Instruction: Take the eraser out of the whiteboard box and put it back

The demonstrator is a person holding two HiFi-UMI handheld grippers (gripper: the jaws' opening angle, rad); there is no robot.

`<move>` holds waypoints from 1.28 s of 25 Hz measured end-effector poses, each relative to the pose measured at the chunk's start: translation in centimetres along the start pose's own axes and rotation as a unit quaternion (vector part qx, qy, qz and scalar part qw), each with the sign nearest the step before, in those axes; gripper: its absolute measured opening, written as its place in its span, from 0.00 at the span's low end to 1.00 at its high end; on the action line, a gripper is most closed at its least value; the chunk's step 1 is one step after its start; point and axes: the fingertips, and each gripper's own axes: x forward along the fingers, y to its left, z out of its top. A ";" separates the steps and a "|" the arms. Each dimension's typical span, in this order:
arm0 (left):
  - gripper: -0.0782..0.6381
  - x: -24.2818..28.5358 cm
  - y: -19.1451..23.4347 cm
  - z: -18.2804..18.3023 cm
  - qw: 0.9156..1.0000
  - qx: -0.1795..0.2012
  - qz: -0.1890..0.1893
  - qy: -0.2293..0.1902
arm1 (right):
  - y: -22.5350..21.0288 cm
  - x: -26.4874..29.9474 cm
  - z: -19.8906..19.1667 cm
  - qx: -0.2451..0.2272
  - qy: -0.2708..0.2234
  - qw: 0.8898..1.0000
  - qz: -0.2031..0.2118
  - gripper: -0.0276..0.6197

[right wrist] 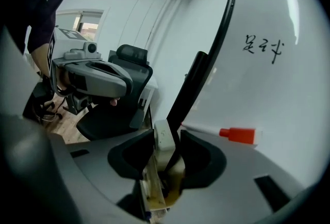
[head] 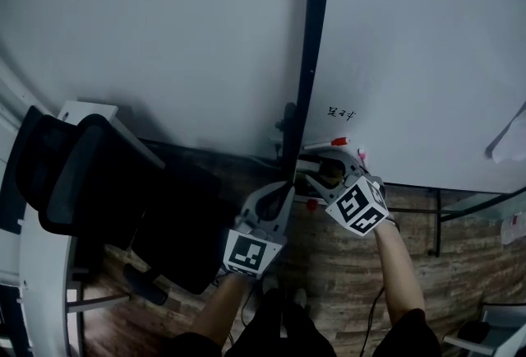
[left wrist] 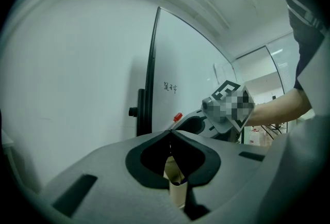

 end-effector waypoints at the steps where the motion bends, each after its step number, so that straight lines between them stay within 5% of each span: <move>1: 0.12 0.0 0.1 -0.1 1.000 0.003 0.000 0.001 | 0.1 0.2 -0.2 -0.003 0.006 1.000 0.006 0.27; 10: 0.12 -0.3 0.2 -0.3 1.000 -0.016 0.006 0.001 | 0.2 0.1 -0.2 -0.003 0.004 1.000 0.019 0.22; 24: 0.12 -1.2 -0.4 2.6 1.000 0.000 0.014 -0.023 | -1.2 -7.2 5.4 0.020 -0.105 0.993 -0.053 0.22; 28: 0.12 -1.8 -0.9 3.7 0.999 -0.002 0.018 -0.031 | -1.3 -9.9 6.5 0.052 -0.155 0.982 -0.091 0.22; 32: 0.12 -2.6 -1.4 3.6 0.999 -0.010 0.025 -0.032 | -1.0 -12.5 6.2 0.134 -0.227 0.953 -0.147 0.22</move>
